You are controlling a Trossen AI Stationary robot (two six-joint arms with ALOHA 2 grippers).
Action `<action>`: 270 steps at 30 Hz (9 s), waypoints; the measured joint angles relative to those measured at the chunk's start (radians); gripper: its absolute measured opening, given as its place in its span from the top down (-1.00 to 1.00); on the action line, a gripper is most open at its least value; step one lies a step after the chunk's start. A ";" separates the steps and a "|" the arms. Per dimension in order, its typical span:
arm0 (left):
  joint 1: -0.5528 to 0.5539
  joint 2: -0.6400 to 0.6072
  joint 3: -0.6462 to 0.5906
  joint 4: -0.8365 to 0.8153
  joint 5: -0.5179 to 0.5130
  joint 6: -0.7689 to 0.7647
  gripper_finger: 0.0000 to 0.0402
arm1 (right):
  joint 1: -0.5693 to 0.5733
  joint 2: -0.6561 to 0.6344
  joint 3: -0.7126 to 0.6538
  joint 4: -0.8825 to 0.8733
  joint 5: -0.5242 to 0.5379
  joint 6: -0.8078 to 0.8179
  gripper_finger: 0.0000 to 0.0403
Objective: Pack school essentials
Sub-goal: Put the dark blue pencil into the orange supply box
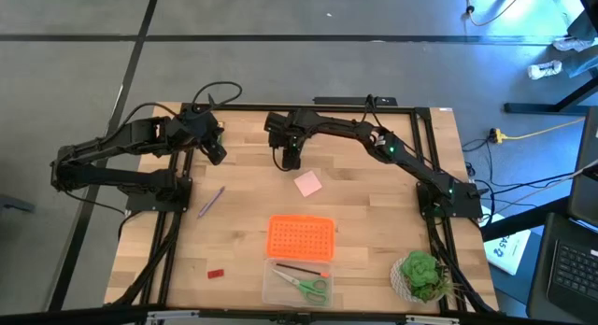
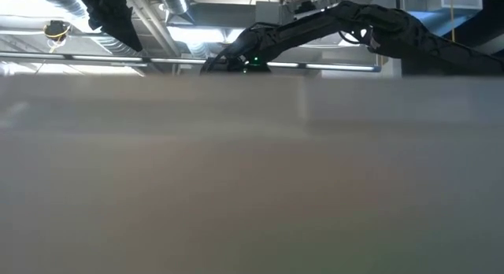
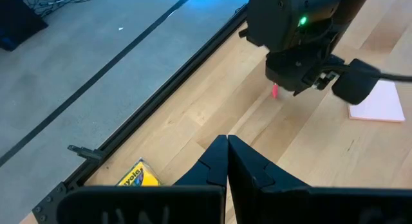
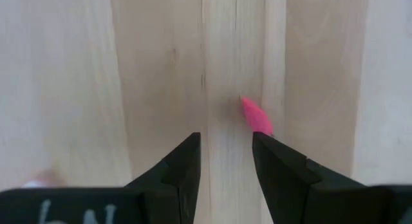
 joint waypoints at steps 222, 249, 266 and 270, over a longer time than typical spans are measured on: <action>0.001 0.000 0.000 0.000 0.000 -0.020 1.00 | -0.213 -0.102 0.000 -0.289 -0.161 0.173 0.30; 0.001 0.000 0.000 -0.005 0.000 -0.020 1.00 | -0.034 -0.084 -0.022 0.125 -0.149 -0.159 0.30; 0.000 0.000 0.000 -0.006 0.001 -0.020 1.00 | -0.041 -0.017 -0.021 0.118 -0.081 -0.026 0.30; 0.000 0.000 0.000 -0.006 0.000 -0.020 1.00 | -0.042 -0.016 -0.021 0.118 -0.044 -0.010 0.30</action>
